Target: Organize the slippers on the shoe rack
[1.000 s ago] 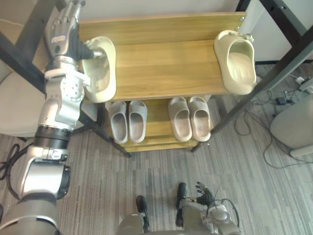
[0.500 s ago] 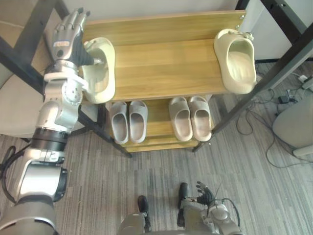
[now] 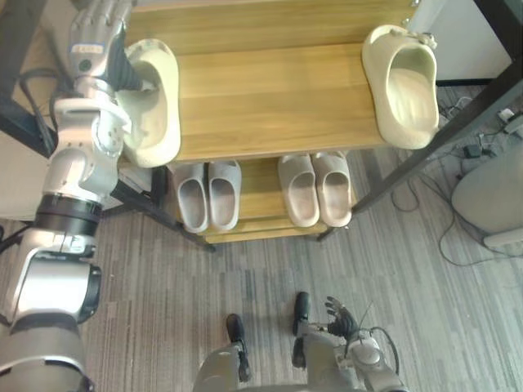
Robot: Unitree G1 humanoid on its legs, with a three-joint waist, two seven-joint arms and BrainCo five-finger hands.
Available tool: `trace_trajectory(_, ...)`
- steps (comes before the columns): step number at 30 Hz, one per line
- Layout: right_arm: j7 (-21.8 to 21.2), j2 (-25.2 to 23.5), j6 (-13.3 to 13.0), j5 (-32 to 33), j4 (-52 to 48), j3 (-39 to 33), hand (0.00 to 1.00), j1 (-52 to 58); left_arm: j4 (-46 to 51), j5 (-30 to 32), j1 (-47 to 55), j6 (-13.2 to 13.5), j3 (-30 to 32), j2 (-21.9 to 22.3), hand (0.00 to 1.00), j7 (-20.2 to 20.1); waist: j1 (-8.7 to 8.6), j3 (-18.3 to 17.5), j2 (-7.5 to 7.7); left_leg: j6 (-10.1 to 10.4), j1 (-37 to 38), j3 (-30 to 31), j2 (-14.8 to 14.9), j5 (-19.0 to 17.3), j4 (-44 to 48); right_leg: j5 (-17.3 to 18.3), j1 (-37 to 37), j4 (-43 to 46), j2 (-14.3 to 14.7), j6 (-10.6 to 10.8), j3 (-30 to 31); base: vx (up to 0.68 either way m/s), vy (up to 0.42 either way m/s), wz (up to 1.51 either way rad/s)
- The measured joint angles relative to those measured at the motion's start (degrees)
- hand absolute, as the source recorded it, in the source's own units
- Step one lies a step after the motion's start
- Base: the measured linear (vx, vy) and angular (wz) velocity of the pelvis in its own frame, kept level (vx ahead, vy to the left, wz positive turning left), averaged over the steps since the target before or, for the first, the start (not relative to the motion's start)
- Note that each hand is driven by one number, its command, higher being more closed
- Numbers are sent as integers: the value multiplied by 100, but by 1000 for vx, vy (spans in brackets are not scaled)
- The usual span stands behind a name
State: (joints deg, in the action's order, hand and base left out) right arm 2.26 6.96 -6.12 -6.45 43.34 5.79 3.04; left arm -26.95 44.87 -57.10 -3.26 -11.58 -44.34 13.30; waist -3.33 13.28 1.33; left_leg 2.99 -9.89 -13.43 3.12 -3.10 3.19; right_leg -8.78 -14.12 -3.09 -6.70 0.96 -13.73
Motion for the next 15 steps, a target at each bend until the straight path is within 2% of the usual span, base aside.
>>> trace_trajectory(2, -1, -41, 0, 22, -1, 2, 0, 0, -121, -1, -168, 0, -84, -1, 100, -8, -8, 30, 51, -1, 0, -9, -5, -2, 0, -1, -4, 0, 0, -1, 11, -11, 8, -2)
trace_trajectory(15, -2, -45, -25, 36, -225, 0, 0, -38, -406, -244, -651, -16, -187, -2, 100, 1, -46, 95, 155, -6, -5, -112, -50, -11, 3, -48, -82, 0, -13, 7, 148, -28, 17, -4)
